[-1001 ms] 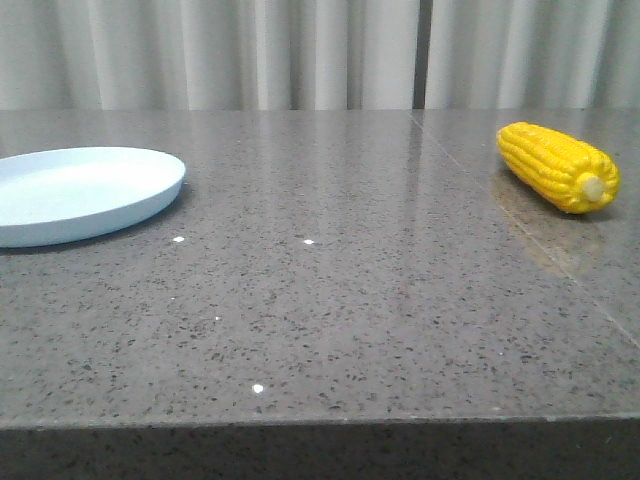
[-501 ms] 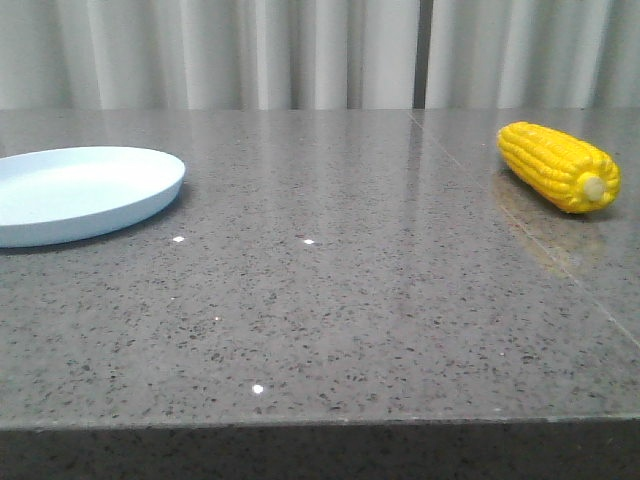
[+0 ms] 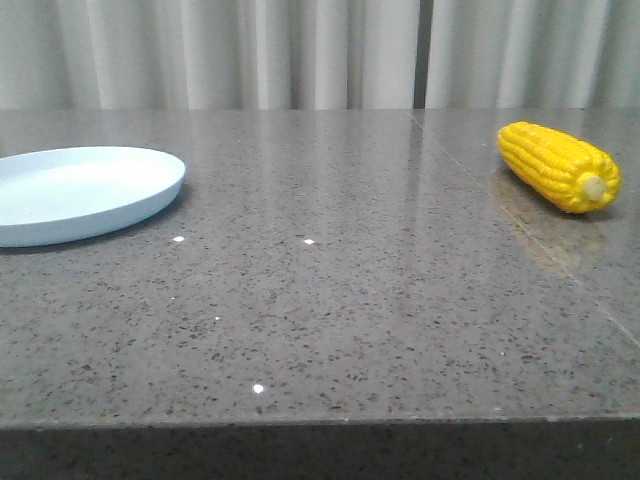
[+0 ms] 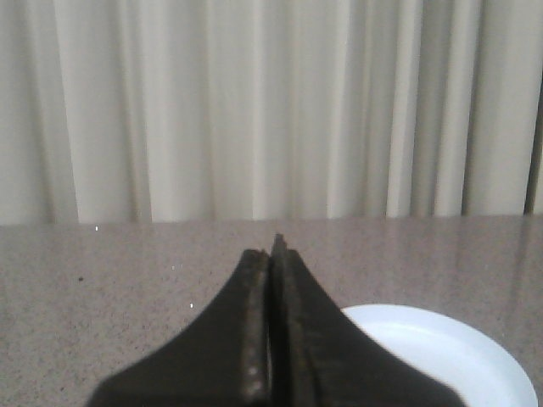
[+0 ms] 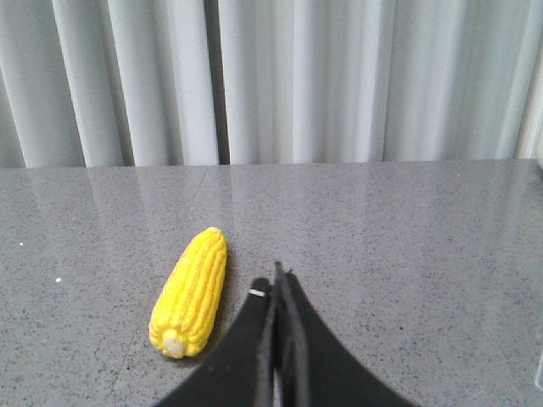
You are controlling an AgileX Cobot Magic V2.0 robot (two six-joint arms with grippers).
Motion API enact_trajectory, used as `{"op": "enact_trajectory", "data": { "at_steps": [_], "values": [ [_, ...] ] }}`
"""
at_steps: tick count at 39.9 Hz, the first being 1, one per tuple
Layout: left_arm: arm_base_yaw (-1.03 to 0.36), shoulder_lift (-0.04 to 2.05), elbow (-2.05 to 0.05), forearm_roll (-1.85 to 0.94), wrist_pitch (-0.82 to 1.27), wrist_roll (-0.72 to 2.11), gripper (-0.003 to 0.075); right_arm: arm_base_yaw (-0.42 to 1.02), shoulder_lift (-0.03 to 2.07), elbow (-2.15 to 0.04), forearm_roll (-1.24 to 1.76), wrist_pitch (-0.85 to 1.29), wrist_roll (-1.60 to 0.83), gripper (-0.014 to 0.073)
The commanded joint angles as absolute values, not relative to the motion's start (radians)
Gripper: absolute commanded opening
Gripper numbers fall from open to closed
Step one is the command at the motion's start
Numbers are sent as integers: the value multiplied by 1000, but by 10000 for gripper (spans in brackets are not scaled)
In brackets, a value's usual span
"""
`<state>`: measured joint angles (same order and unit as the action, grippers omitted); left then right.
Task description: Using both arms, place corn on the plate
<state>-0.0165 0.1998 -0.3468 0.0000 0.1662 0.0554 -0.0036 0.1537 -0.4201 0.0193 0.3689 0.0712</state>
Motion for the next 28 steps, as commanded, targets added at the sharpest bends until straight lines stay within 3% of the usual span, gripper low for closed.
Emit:
{"op": "enact_trajectory", "data": {
  "at_steps": [1, 10, 13, 15, 22, 25, 28],
  "values": [
    [-18, 340, -440, 0, 134, 54, -20, -11, 279, -521, 26, 322, 67, -60],
    [-18, 454, -475, 0, 123, 54, -20, -10, 394, -570, 26, 311, 67, -53],
    [-18, 454, -475, 0, 117, 54, 10, -10, 394, -570, 26, 311, 67, 17],
    [-18, 454, -475, 0, 109, 54, 77, -10, 394, -570, 26, 311, 67, 95],
    [-18, 454, -475, 0, 66, 54, 549, -10, 394, -570, 26, 312, 67, 477],
    [-18, 454, -475, 0, 60, 54, 629, -10, 394, -570, 26, 312, 67, 586],
    [-18, 454, -475, 0, 62, 54, 622, -10, 394, -570, 26, 312, 67, 611]
  ]
}}
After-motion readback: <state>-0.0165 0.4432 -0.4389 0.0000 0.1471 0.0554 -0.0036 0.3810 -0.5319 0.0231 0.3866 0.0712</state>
